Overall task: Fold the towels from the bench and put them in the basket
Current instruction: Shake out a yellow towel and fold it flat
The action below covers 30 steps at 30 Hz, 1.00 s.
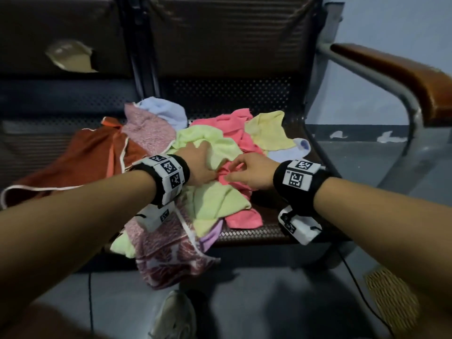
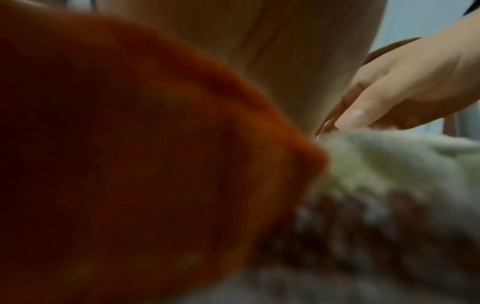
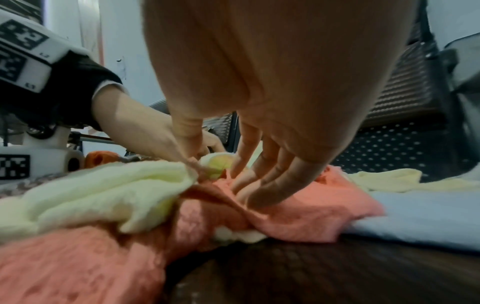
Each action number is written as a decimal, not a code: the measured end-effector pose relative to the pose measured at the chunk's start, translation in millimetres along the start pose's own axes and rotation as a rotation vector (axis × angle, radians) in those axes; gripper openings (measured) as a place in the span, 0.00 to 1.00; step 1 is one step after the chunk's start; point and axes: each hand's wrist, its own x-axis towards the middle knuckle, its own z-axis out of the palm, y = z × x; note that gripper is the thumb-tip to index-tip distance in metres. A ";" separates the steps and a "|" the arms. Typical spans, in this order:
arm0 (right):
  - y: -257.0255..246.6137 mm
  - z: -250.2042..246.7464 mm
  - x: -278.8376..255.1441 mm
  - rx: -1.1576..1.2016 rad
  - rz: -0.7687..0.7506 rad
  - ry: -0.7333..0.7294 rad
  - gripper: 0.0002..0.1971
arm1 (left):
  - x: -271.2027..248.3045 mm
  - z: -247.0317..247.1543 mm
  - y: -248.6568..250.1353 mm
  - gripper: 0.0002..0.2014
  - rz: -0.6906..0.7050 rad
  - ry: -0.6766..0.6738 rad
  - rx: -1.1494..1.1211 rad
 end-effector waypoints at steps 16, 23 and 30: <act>-23.4 -23.1 9.4 0.393 0.009 0.354 0.10 | -7.8 -60.8 46.9 0.03 0.229 0.360 -1.222; -14.7 -60.9 -26.5 0.442 -0.164 0.319 0.11 | -11.1 -62.9 62.7 0.39 0.560 0.137 -0.652; 21.7 -114.1 -67.7 0.357 -0.083 0.527 0.13 | -3.4 -71.2 84.6 0.05 0.365 0.350 -0.517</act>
